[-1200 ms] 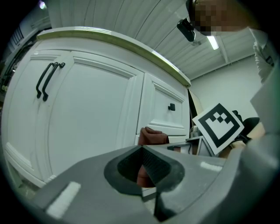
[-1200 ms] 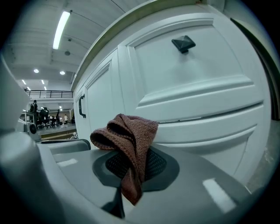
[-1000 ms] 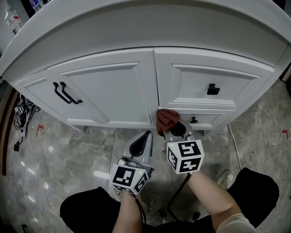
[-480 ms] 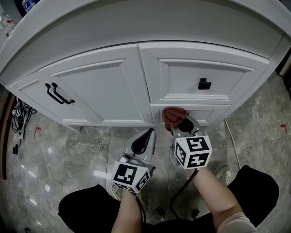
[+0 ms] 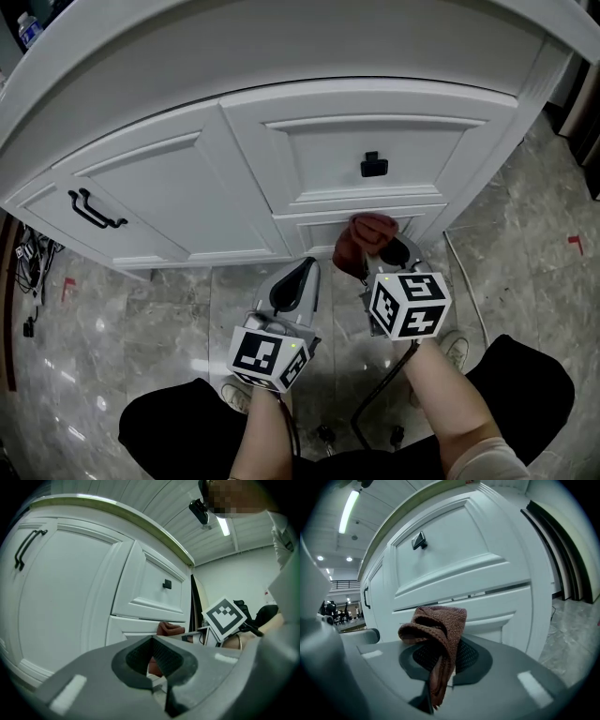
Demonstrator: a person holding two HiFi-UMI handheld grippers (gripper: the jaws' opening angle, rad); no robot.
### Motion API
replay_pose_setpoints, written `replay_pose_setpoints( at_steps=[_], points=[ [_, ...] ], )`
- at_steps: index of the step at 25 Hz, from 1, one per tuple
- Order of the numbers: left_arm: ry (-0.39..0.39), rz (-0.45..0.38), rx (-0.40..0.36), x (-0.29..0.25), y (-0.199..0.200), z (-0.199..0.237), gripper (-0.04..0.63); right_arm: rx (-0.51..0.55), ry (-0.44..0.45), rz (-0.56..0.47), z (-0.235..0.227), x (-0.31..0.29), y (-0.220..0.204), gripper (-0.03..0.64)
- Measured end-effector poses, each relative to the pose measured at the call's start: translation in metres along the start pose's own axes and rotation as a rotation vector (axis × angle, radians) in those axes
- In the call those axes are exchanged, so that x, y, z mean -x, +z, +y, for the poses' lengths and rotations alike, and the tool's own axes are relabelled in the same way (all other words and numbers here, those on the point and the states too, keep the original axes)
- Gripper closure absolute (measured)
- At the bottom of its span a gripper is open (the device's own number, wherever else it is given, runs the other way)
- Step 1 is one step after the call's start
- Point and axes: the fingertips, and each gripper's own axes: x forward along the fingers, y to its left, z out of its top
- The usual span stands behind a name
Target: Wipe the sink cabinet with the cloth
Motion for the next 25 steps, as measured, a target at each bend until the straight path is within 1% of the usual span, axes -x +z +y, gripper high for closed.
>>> replay_pose_setpoints(
  at_steps=[5, 12, 15, 18, 20, 22, 25],
  points=[
    [-0.050, 0.017, -0.011, -0.011, -0.009, -0.022, 0.595, -0.045, -0.048, -0.009, -0.028, 0.014, 0.005, 0.532],
    [-0.061, 0.020, 0.002, -0.020, -0.015, -0.034, 0.595, -0.108, -0.162, -0.041, -0.080, 0.036, 0.013, 0.535],
    [-0.074, 0.028, 0.000, -0.024, -0.018, -0.042, 0.595, -0.128, -0.181, -0.057, -0.092, 0.045, 0.018, 0.534],
    [-0.074, 0.030, 0.003, -0.027, -0.020, -0.043, 0.595, -0.124, -0.221, -0.077, -0.100, 0.052, 0.024, 0.535],
    [-0.068, 0.036, 0.001, -0.026, -0.024, -0.041, 0.595, -0.114, -0.247, -0.085, -0.099, 0.055, 0.024, 0.535],
    [-0.058, 0.052, -0.008, -0.023, -0.030, -0.037, 0.595, -0.113, -0.242, -0.090, -0.087, 0.054, 0.020, 0.537],
    [-0.029, 0.070, -0.017, -0.015, -0.036, -0.025, 0.595, -0.092, -0.150, -0.072, -0.046, 0.040, 0.008, 0.537]
  ],
)
